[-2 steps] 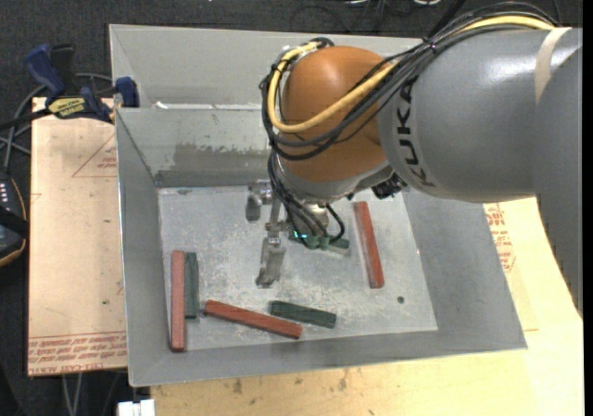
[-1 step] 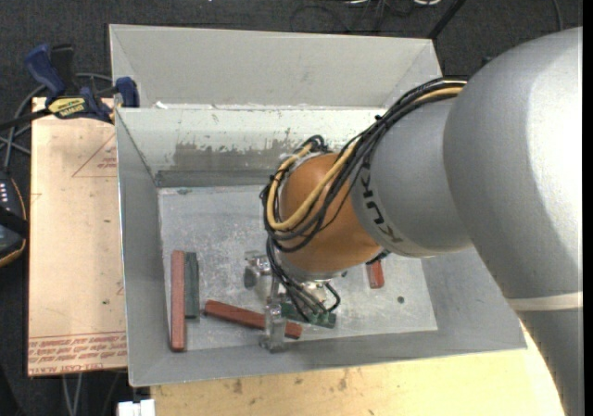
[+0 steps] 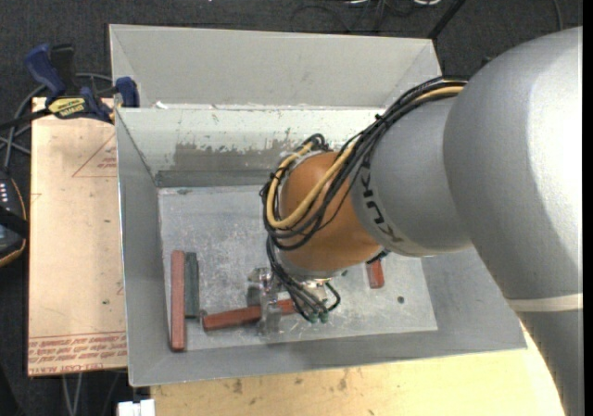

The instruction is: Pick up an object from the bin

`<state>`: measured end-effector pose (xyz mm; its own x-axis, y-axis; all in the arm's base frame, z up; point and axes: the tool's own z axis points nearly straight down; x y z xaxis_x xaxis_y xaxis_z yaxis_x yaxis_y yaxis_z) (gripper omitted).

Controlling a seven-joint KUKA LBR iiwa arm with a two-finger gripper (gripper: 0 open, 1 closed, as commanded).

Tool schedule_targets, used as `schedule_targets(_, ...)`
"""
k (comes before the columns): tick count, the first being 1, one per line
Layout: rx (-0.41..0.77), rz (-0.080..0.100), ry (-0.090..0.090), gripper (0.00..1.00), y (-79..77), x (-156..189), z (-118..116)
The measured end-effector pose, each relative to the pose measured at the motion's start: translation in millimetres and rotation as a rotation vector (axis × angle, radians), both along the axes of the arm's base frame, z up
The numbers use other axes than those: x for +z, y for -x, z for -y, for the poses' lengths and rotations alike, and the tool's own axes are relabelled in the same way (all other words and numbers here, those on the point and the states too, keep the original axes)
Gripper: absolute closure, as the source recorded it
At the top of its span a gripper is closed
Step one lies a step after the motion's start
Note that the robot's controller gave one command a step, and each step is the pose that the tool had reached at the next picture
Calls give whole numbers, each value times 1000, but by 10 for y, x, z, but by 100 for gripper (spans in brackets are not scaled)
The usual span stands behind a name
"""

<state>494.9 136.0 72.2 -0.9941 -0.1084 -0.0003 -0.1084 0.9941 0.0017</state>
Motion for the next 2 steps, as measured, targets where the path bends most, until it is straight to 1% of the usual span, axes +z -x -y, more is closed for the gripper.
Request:
schedule_targets(1,25,11,-1,100,-147,1231,119)
schedule_targets(2,394,9,0,100,-1388,1674,-309)
